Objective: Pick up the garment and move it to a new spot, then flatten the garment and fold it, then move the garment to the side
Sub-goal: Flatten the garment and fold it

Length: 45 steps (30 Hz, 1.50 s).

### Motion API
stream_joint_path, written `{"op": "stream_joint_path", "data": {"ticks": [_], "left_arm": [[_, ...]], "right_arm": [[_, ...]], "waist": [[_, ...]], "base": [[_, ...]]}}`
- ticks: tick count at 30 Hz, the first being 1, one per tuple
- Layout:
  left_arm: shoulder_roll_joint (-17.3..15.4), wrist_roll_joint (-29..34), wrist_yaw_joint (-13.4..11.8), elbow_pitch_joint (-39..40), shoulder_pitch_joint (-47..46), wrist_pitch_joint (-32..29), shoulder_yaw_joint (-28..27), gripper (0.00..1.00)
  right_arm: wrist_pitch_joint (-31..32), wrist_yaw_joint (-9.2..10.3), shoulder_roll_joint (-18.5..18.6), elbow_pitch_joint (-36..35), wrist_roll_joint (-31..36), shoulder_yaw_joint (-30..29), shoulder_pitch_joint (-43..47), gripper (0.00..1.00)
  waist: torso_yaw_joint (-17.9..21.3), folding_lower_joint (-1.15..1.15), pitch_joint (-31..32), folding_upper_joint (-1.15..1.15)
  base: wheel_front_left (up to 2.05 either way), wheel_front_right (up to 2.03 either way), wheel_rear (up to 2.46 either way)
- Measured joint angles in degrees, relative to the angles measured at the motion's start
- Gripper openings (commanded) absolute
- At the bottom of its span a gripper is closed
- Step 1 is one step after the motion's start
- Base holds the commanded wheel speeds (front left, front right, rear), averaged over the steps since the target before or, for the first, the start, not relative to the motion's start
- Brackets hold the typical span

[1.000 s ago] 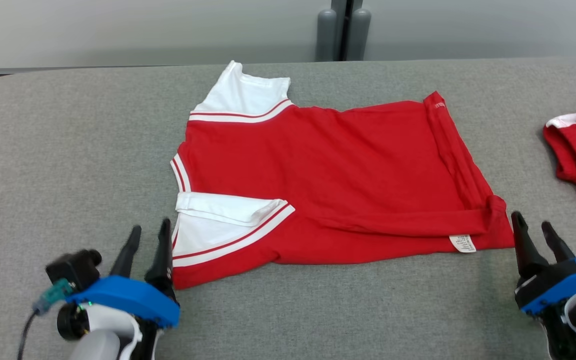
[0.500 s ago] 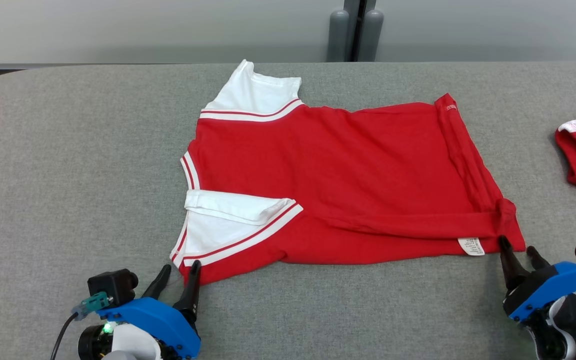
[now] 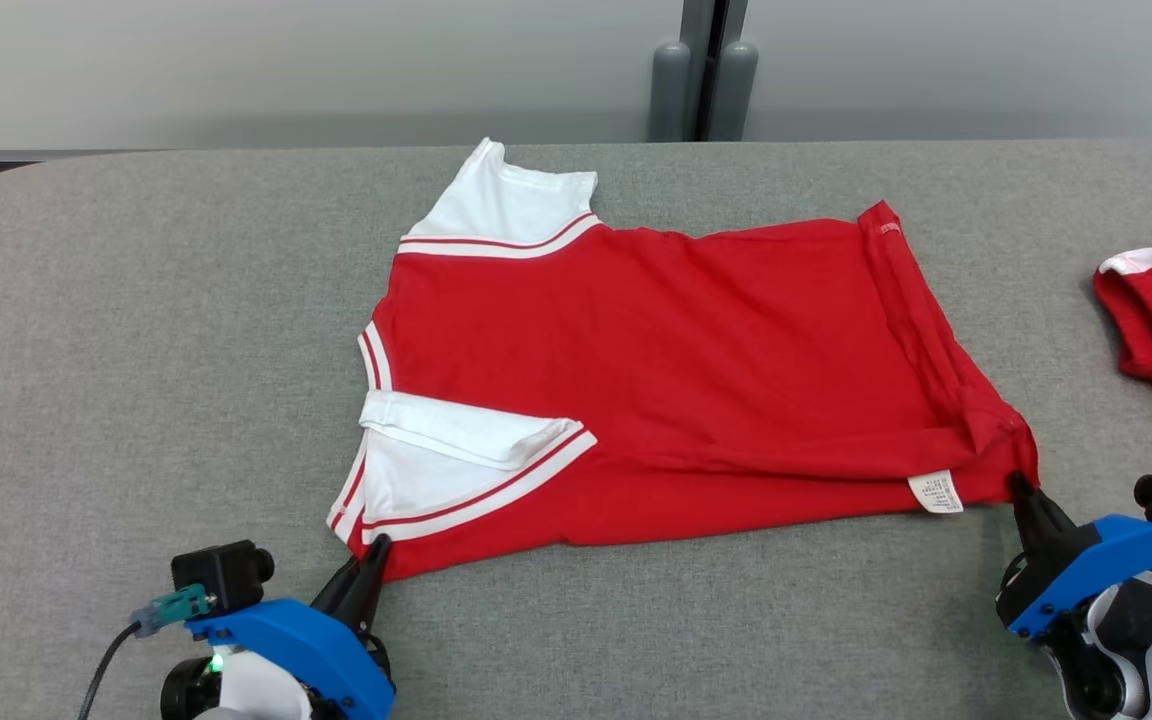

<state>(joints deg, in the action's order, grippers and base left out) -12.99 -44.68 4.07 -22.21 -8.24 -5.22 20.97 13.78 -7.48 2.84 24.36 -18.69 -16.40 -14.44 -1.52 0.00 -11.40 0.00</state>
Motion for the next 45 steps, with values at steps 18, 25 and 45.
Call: {"op": "stream_joint_path", "data": {"ticks": [18,25,45], "left_arm": [[-10.47,-8.27,-6.73,23.05,17.81,-13.44,-4.75,1.0],[-13.14,-6.08,-8.2,25.87,14.13,-16.08,-4.63,1.0],[-24.03,-1.2,1.25,11.87,-34.21,-34.46,-2.29,1.0]], "right_arm": [[10.42,-0.08,-0.24,-16.95,-5.63,-2.05,17.33,1.0],[14.67,0.0,-0.05,-22.43,-0.11,-2.47,14.12,1.0],[33.65,0.0,-0.05,-11.41,5.24,20.12,-33.36,1.0]], "waist": [[0.88,0.0,1.97,0.0],[0.91,0.0,0.4,0.0],[10.48,0.02,-16.73,0.0]], "base": [[0.0,0.0,0.0],[0.0,0.0,0.0],[0.0,0.0,0.0]]}}
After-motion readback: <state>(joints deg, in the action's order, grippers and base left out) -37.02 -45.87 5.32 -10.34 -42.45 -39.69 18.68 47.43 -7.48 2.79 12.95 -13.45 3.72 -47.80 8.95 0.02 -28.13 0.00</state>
